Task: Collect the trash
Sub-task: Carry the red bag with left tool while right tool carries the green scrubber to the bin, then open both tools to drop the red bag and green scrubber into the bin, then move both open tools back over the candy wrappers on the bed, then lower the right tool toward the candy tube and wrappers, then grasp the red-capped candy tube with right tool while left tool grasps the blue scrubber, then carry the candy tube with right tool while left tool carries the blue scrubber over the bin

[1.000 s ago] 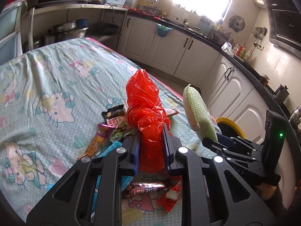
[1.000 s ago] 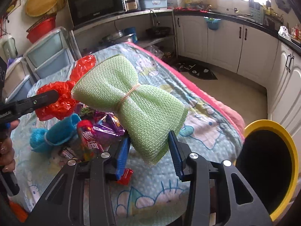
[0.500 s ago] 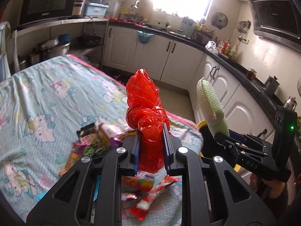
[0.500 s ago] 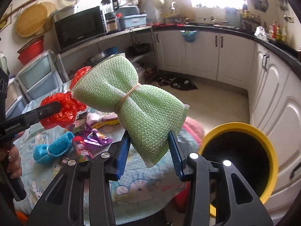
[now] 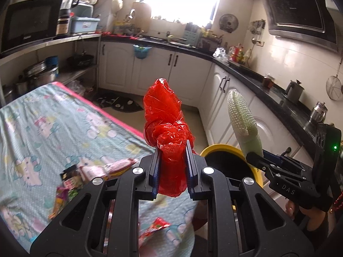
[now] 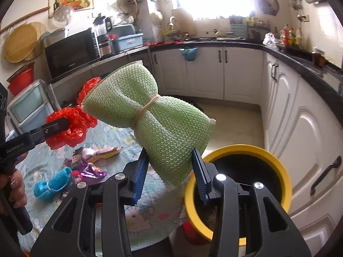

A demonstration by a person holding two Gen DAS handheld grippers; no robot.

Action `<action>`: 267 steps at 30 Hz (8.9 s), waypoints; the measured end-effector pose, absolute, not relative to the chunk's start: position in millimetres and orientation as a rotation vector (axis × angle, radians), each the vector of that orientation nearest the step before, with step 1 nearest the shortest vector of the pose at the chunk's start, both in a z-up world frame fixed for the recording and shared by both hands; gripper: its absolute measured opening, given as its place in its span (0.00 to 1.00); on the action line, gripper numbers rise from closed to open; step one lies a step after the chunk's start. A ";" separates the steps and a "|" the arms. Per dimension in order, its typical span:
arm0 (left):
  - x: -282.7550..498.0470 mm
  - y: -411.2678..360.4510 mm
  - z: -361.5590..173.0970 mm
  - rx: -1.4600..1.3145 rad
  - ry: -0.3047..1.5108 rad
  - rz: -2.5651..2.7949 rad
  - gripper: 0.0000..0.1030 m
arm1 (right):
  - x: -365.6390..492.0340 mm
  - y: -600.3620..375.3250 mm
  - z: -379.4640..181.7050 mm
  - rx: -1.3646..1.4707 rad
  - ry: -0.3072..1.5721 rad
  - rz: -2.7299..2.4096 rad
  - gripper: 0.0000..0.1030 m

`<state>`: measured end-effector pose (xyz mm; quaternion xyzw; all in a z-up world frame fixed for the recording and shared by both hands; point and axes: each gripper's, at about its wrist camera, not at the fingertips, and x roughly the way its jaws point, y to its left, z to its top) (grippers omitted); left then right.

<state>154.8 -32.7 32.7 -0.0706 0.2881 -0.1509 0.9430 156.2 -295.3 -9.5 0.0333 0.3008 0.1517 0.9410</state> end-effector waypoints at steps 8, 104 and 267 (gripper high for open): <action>162.0 -63.3 41.9 -0.110 0.561 -0.359 0.14 | 151.1 -330.1 -1.9 0.097 0.582 0.216 0.38; 172.3 -72.4 7.4 -0.111 0.575 -0.265 0.90 | 147.3 -350.2 -25.7 0.173 0.610 0.038 0.79; 105.9 28.1 5.8 0.001 0.663 -0.259 0.25 | 141.1 -195.9 -26.7 0.036 0.732 0.623 0.30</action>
